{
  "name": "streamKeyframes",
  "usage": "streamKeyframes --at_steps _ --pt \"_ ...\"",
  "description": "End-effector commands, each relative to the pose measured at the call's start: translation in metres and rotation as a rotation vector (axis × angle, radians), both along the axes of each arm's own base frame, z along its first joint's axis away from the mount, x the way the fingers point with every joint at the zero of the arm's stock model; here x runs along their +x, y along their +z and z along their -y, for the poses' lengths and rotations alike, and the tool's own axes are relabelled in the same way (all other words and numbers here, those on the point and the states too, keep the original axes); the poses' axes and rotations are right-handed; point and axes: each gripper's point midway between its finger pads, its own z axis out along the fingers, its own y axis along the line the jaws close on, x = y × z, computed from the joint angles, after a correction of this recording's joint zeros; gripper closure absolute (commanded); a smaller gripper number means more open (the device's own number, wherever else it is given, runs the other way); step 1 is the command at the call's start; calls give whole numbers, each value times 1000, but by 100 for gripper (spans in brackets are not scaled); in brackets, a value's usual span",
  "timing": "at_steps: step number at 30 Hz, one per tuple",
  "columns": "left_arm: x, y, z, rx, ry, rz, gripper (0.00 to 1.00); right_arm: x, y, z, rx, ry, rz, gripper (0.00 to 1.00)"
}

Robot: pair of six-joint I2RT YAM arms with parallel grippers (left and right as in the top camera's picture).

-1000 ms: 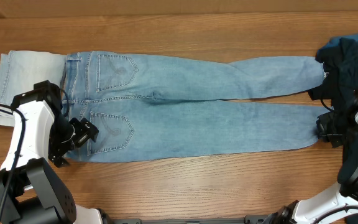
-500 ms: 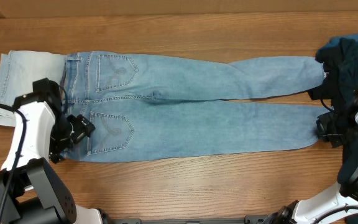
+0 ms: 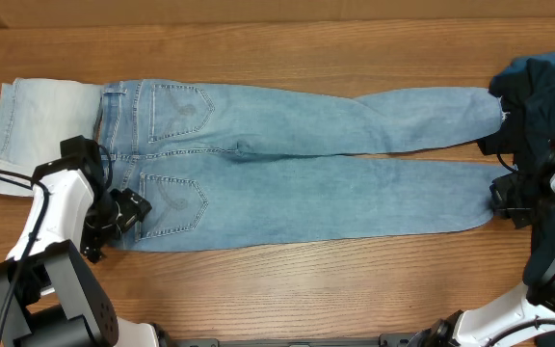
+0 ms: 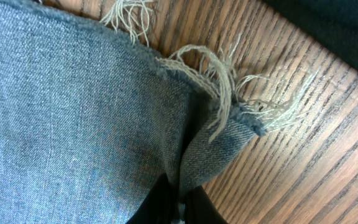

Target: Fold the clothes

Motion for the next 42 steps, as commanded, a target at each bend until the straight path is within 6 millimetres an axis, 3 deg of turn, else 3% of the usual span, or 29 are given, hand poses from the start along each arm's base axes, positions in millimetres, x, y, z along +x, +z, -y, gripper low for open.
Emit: streamKeyframes --at_steps 1,6,15,17,21,24,32,35,38,42 --pt "-14 -7 -8 20 59 -14 0 1 -1 -1 -4 7 9 92" --pt "-11 -10 -14 51 58 1 0 1 -1 -1 -4 7 9 92" --pt "-6 -37 -14 74 153 93 0 3 -1 1 -10 7 18 92" --pt "-5 -39 -15 79 153 102 0 3 -1 1 -10 7 17 96" --pt "-1 -39 -17 89 153 116 15 3 -1 1 -11 22 18 96" --pt "3 -39 -20 101 153 135 32 3 -1 1 -12 33 19 96" --pt "5 -39 -21 102 127 139 96 5 -1 2 -19 64 25 96" --pt "8 -36 -20 93 127 146 96 5 -1 1 -21 88 26 96" --pt "16 -21 -19 77 127 163 96 7 3 2 -19 103 24 96" --pt "32 19 -26 91 105 204 96 16 21 5 -22 122 25 96"
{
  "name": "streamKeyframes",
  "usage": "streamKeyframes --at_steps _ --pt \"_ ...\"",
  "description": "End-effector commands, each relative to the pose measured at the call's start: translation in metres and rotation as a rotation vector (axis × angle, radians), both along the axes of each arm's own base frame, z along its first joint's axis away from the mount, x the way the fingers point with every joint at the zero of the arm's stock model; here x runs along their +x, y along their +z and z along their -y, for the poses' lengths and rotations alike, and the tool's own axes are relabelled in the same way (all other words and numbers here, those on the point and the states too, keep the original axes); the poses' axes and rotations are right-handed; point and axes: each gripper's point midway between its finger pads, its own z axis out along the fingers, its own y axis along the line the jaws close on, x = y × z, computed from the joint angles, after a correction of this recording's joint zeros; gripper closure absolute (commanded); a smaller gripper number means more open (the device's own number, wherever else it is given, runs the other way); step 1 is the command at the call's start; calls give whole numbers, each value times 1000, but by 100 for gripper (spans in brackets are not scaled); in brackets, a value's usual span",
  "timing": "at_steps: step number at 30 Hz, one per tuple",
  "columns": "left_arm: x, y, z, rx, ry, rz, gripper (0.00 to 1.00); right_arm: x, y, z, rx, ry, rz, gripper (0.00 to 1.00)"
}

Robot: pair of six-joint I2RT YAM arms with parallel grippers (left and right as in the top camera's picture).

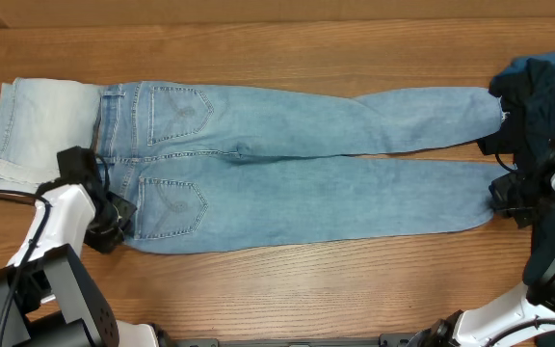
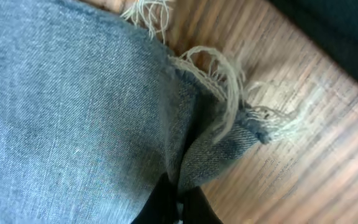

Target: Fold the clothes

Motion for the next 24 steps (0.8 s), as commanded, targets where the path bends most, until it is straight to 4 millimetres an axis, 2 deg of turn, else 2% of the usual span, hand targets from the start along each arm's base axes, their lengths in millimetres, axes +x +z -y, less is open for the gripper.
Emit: streamKeyframes --at_steps 1,3,10,15,19,20,24 --pt "25 47 -13 47 -21 85 96 22 24 7 -30 42 41 96" --pt "30 69 -13 43 -23 106 96 32 40 6 -35 71 49 96" --pt "28 110 -10 44 -53 102 96 48 78 1 -57 121 51 96" --pt "41 158 1 73 -117 214 96 57 101 -1 -69 161 69 96" --pt "39 183 6 73 -128 251 95 67 123 -3 -83 178 95 96" --pt "40 192 9 67 -152 269 95 73 136 -4 -94 186 112 96" --pt "42 211 9 75 -159 299 95 83 169 -4 -121 196 160 96"
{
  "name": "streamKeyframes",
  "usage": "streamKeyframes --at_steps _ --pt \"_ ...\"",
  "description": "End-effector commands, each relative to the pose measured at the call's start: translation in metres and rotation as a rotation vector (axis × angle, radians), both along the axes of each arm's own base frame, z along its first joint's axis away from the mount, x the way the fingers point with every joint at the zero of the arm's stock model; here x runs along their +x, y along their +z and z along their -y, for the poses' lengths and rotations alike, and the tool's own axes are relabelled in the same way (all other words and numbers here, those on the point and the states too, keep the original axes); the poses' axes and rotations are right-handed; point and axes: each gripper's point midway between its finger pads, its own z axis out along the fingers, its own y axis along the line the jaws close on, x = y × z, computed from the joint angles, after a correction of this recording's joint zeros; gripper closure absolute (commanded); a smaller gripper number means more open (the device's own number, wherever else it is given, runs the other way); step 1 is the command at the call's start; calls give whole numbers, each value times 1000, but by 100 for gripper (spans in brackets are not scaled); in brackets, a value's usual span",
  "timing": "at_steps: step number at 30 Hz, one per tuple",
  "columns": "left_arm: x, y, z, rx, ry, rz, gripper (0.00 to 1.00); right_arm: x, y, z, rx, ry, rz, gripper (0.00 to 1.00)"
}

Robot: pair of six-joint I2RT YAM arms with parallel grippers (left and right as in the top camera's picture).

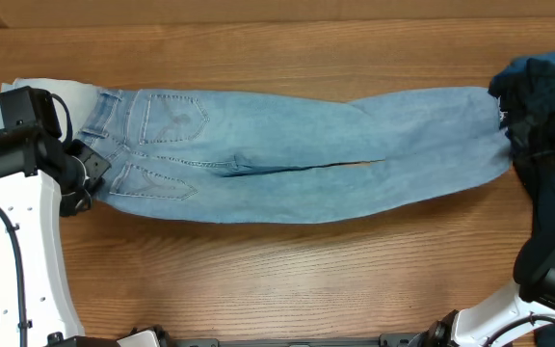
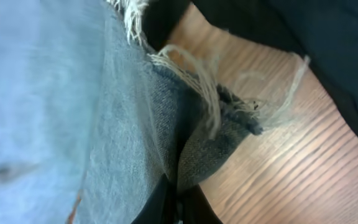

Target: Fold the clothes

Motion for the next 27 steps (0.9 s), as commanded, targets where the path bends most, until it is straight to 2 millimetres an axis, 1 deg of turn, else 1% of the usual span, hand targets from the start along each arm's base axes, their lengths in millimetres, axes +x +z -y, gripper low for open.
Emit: streamKeyframes --at_steps 1,3,7,12,14,16,19,27 --pt "5 35 -5 53 -19 82 95 15 37 10 -69 2 82 96" --pt "8 44 -7 62 -18 107 94 20 48 13 -82 1 109 96" --pt "17 46 -16 101 -4 126 91 27 51 16 -95 -12 143 96" --pt "33 37 -25 120 3 123 90 32 53 18 -94 -55 164 96" --pt "41 29 -28 119 3 114 90 33 53 19 -97 -55 170 96" --pt "51 16 -31 112 2 94 90 34 54 20 -99 -57 176 96" --pt "59 5 -33 108 2 80 91 34 54 20 -98 -66 176 96" --pt "79 12 -40 134 5 161 92 30 52 22 -101 -115 155 96"
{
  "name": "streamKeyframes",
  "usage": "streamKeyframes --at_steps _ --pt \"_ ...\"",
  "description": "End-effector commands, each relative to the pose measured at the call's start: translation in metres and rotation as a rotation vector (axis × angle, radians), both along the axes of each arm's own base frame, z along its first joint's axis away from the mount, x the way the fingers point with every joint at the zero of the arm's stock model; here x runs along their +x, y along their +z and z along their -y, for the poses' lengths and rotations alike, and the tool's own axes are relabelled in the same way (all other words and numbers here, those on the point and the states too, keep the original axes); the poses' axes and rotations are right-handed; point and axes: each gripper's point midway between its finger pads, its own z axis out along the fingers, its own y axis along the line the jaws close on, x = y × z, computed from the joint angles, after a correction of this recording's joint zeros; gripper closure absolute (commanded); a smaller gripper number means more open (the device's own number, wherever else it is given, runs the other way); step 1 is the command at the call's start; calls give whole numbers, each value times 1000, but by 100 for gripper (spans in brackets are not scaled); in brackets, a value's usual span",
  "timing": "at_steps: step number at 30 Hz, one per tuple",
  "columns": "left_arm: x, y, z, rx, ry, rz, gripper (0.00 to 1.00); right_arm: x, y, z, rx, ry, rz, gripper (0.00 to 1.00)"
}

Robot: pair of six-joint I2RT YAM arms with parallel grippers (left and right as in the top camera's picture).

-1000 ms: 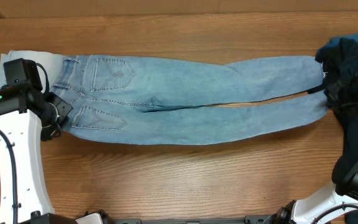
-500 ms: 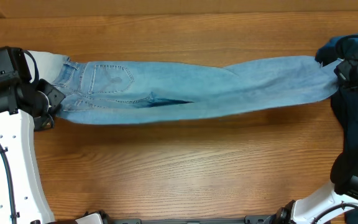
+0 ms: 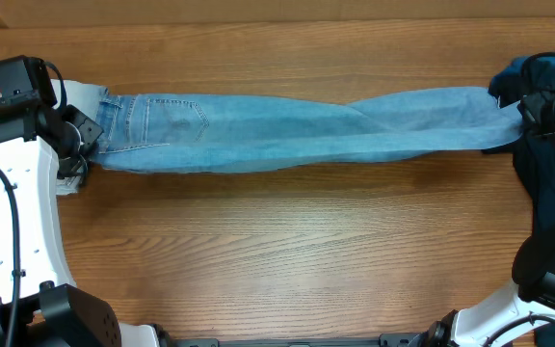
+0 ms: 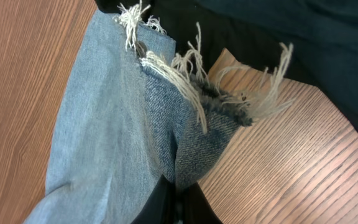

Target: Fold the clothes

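Light blue jeans (image 3: 297, 130) stretch across the table as one narrow band, the near half lying over the far half, waistband to the left. My left gripper (image 3: 77, 143) is at the waistband end and looks shut on it. At the right end my right gripper (image 3: 526, 111) holds the leg hem. In the right wrist view the black fingers (image 4: 160, 202) are shut on the frayed hem (image 4: 197, 124), and the leg (image 4: 98, 137) hangs off to the left above the wood.
A pile of dark blue clothes (image 3: 552, 145) lies at the right edge, right behind the hem and also seen as dark cloth (image 4: 303, 37). A pale garment (image 3: 77, 93) peeks out under the waistband at the left. Bare wooden table (image 3: 287, 260) fills the near side.
Both grippers have moved toward the far side with the jeans' near edge. The gap between the two legs has closed, and the jeans are now a narrower band.
The jeans first lay flat with legs side by side, my left gripper at the near waistband corner and my right on the near leg's hem. Then both ends were raised and carried over. Now the near half lies over the far one.
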Motion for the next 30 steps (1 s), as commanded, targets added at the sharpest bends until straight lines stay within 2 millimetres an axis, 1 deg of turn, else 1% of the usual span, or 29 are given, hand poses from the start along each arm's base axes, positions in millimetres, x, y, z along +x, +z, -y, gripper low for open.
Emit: streamKeyframes --at_steps 1,4,5,7,11,17,20,23,30 --pt "9 18 -16 82 13 51 92 2 13 16 -66 -56 22 96" --pt "13 20 -17 88 14 69 92 4 4 15 -50 -73 4 96" --pt "15 20 -18 90 14 74 92 5 -1 15 -46 -72 -7 96" --pt "17 21 -18 92 14 82 91 7 -16 14 -31 -66 -42 96" --pt "23 17 -20 92 14 85 91 16 -30 17 -29 -63 -48 96" --pt "39 -7 -25 83 12 60 91 24 -42 20 -27 -66 -52 96" --pt "47 -16 -27 80 11 61 92 28 -45 23 -31 -69 -41 96" --pt "53 -20 -29 83 11 67 92 30 -45 24 -34 -97 -33 96" --pt "64 -14 -32 100 12 116 92 32 -44 27 -42 -135 -26 96"
